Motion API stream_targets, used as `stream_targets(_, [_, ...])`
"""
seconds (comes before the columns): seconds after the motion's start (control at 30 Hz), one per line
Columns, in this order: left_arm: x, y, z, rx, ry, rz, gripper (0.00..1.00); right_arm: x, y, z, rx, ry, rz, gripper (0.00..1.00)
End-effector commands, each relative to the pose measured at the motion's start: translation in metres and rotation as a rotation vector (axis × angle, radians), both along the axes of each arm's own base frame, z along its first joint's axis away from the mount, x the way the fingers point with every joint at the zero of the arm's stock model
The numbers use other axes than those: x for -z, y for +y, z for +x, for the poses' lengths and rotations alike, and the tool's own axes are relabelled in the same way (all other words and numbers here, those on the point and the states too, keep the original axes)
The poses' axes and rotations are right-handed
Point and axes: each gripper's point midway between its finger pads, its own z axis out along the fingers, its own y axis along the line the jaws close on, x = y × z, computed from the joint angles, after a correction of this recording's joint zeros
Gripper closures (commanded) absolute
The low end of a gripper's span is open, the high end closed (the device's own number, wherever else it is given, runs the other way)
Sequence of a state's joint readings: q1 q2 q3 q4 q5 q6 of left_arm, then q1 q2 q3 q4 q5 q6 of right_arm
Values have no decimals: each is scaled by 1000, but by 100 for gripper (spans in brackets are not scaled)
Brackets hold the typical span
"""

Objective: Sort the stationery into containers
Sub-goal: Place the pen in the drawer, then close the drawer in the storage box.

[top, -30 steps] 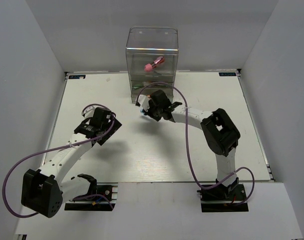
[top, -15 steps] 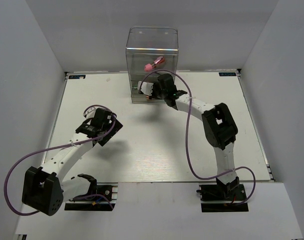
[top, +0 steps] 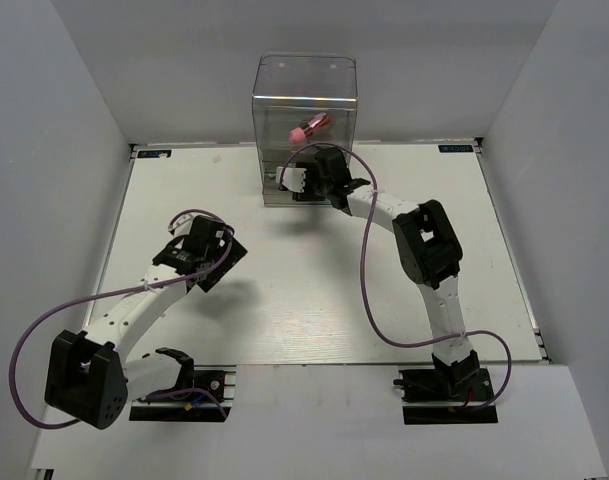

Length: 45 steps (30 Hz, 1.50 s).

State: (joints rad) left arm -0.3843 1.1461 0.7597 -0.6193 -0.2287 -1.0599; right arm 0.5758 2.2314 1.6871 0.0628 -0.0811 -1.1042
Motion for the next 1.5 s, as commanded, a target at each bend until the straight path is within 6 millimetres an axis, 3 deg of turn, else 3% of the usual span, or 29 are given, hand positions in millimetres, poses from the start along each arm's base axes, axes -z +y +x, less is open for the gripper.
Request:
stream_targets(0.0, [-1, -3, 4, 8, -11, -8, 0, -43, 6, -6, -37, -23, 62, 36])
stream_targets(0.17, [-1, -6, 8, 21, 0, -6, 0, -51, 8, -18, -44, 15, 105, 33])
stream_targets(0.23, [2, -6, 8, 21, 8, -2, 0, -58, 8, -22, -40, 34, 140, 40])
stream_targets(0.3, [2, -6, 8, 21, 8, -2, 0, -69, 12, -31, -77, 62, 185, 61])
stream_targets(0.33, [2, -6, 8, 21, 8, -2, 0, -70, 13, -34, -96, 69, 191, 100])
stream_targets(0.5, [1, -7, 10, 21, 0, -6, 0, -48, 21, -81, -340, 243, 143, 100])
stream_targets(0.53, [1, -7, 10, 21, 0, -6, 0, -34, 18, -92, -360, 328, 100, 100])
stream_targets(0.6, [1, -7, 10, 21, 0, -6, 0, -28, 20, -99, -425, 343, 69, 100])
stream_targets(0.63, [1, -7, 10, 21, 0, -6, 0, -15, 16, -106, -434, 416, 33, 100])
stream_targets(0.77, [-1, -6, 8, 21, -2, -6, 0, 2, 16, -109, -466, 484, -28, 100])
stream_targets(0.8, [-1, -6, 8, 21, -2, -6, 0, 3, 18, -106, -463, 477, -29, 100])
stream_targets(0.83, [-1, -6, 8, 21, -2, -6, 0, 16, 14, -104, -420, 495, -53, 100])
stream_targets(0.87, [-1, -6, 8, 21, -2, -6, 0, 14, 20, -88, -398, 427, -34, 100])
stream_targets(0.9, [-1, -6, 8, 21, -2, -6, 0, 31, 10, -84, -332, 435, -76, 100])
stream_targets(0.97, [-1, -6, 8, 21, -2, -6, 0, 42, 8, -71, -287, 411, -90, 100])
stream_targets(1.1, [-2, -5, 6, 21, -2, -6, 0, 55, 3, -45, -169, 381, -101, 100])
stream_targets(1.27, [-1, -4, 4, 21, 0, -6, 0, 47, -5, -3, 23, 229, -53, 100])
stream_targets(1.47, [-3, -6, 8, 21, -9, -9, 0, 40, -10, 27, 122, 111, -50, 100])
